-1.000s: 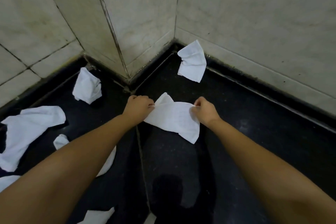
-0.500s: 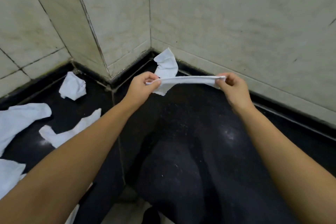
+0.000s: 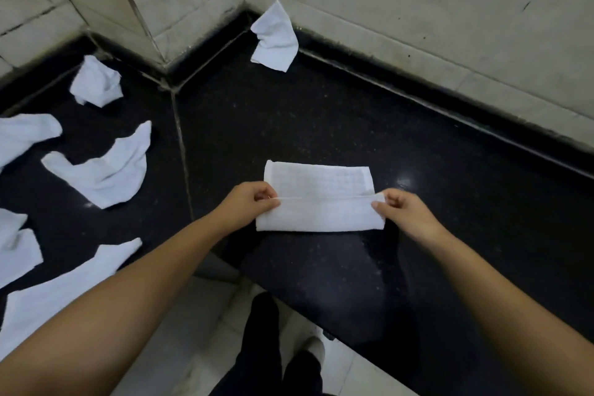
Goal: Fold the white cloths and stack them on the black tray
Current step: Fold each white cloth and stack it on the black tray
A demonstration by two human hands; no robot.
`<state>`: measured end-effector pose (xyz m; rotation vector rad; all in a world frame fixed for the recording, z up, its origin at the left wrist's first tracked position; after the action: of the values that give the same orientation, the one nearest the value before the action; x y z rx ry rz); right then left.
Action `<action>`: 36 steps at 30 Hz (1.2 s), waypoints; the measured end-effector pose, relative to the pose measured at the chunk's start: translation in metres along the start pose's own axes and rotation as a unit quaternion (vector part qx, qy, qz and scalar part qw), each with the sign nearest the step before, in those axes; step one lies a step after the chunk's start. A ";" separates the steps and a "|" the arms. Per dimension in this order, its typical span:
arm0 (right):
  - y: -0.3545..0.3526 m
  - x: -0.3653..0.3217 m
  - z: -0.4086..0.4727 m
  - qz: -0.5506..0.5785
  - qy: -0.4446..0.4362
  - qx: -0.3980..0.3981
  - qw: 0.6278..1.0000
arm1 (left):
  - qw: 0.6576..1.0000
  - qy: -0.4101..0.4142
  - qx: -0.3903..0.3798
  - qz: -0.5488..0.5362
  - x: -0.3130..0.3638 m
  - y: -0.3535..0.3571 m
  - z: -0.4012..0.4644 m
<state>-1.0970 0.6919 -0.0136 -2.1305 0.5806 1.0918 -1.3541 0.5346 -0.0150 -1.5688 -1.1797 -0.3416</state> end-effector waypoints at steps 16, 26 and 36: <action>0.023 -0.047 0.080 -0.386 0.019 0.143 0.911 | 0.961 0.035 0.123 0.247 0.007 -0.017 0.085; 0.171 -0.123 0.117 -0.468 -0.109 -0.127 0.867 | 0.931 -0.067 0.156 0.322 -0.029 0.006 0.014; 0.105 -0.175 0.100 -0.147 -0.120 -0.086 0.978 | 0.985 -0.043 0.159 -0.050 0.009 -0.042 0.026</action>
<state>-1.3141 0.7081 0.0514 -2.1014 0.0571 1.2395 -1.3931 0.5578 0.0067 -1.2591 -1.3119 -0.1420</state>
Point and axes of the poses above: each hand's wrist, its own z-axis towards the middle knuckle, its own y-axis out of the palm, x = y × z, the point moved 5 cm from there along z, towards the middle knuckle, and after that the axes turned 3 degrees about z, right-handed, at the moved point
